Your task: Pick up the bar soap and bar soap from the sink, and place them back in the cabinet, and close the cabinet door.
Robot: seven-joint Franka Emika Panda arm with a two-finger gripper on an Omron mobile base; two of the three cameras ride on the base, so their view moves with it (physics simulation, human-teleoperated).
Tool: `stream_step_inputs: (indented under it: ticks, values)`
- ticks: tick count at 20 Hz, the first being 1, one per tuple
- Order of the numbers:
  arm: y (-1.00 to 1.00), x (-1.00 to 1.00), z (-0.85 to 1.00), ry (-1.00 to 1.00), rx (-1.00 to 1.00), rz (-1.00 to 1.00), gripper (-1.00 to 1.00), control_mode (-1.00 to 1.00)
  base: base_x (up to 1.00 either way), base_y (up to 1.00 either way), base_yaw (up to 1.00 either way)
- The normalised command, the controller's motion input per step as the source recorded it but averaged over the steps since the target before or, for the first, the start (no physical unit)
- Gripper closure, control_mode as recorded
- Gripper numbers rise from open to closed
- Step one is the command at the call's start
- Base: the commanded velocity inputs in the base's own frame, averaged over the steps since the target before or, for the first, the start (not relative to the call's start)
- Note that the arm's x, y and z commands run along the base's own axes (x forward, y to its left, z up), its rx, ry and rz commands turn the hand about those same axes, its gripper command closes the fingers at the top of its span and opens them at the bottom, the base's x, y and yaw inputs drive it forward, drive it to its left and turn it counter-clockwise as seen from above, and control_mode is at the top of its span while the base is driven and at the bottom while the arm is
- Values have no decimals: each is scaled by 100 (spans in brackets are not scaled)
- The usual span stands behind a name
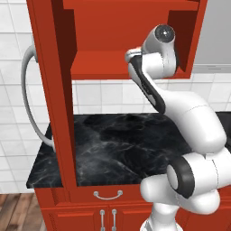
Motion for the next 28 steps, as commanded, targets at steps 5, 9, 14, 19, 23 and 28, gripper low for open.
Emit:
stream_step_inputs:
  ticks: [5,9,14,19,23,28]
  values:
    - [1,21,-24,0,0,0,100,-100,0,0,0]
    - [0,13,-33,0,0,0,100,-100,0,0,0]
    - [0,15,-23,0,0,0,100,-100,0,0,0]
    - [0,22,-4,0,0,0,100,-100,0,0,0]
    - [0,28,0,0,0,0,100,-100,0,0,0]
    - [0,26,-6,0,0,0,100,-100,0,0,0]
